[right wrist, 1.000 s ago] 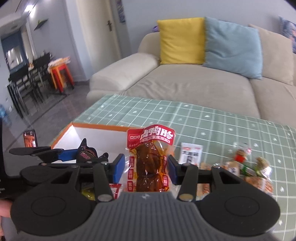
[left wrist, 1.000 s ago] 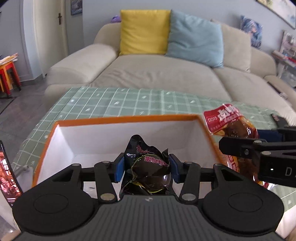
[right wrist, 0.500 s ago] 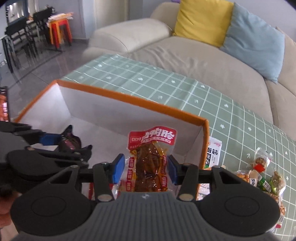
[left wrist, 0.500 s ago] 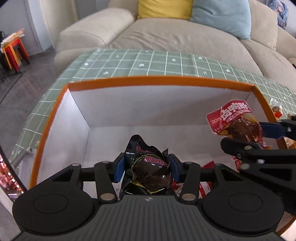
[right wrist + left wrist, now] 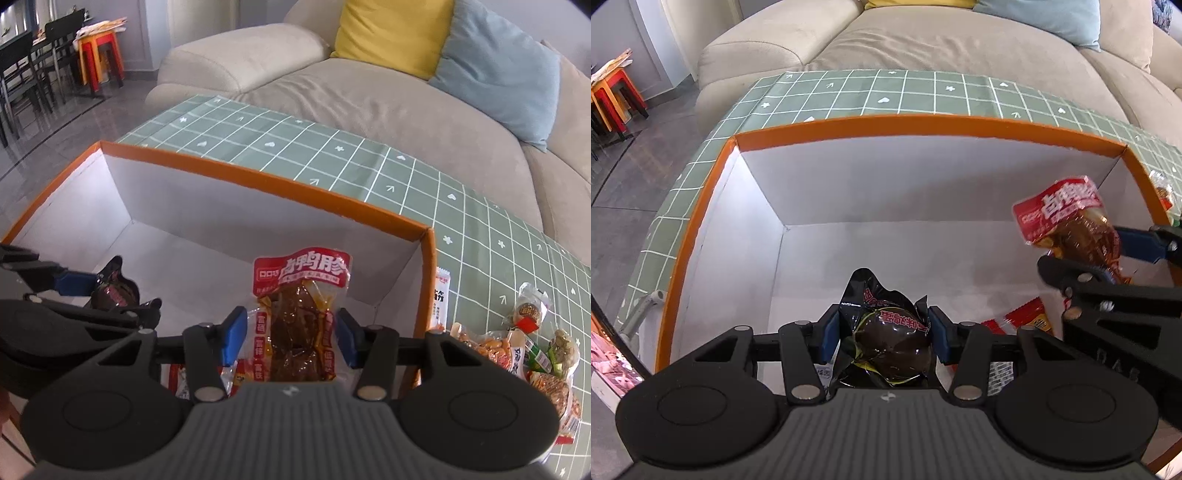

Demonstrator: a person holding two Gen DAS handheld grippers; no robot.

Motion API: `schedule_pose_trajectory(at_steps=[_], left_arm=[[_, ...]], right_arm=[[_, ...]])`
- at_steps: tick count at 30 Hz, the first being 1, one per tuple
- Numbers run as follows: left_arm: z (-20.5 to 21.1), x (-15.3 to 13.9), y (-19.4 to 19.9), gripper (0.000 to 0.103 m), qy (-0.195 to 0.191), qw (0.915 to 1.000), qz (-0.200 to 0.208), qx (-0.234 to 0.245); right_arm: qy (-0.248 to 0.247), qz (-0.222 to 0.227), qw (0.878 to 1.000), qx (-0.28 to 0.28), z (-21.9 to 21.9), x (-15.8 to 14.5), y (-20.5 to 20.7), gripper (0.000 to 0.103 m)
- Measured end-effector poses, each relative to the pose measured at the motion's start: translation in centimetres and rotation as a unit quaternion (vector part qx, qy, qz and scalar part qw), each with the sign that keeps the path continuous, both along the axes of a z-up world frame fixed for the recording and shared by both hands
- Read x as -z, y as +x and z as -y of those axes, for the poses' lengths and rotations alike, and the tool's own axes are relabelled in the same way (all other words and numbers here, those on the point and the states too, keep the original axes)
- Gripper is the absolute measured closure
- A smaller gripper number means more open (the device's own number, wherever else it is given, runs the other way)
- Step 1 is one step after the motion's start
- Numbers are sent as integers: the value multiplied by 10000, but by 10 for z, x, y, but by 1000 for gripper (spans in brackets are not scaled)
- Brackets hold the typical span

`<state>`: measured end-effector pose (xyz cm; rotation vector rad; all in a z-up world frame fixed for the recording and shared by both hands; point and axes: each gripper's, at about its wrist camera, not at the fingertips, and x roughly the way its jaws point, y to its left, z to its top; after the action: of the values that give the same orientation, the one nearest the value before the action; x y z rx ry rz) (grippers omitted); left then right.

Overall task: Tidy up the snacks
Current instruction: 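Lower both packs into the box and open both tools to release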

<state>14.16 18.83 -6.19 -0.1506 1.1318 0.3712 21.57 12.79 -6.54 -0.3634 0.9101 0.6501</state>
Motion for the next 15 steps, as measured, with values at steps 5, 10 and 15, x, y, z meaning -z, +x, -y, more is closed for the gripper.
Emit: schedule_pose_trajectory(at_steps=[5, 10, 15], left_arm=[[-7, 2, 3, 45, -160, 9997, -10, -163], [-7, -2, 0, 44, -246, 9993, 82, -257], [-6, -5, -2, 34, -190, 9993, 142, -301]], right_arm=[[30, -14, 10000, 18, -3, -1, -1, 49], [-39, 59, 10000, -22, -5, -1, -1, 58], [-4, 69, 10000, -7, -2, -3, -2, 57]])
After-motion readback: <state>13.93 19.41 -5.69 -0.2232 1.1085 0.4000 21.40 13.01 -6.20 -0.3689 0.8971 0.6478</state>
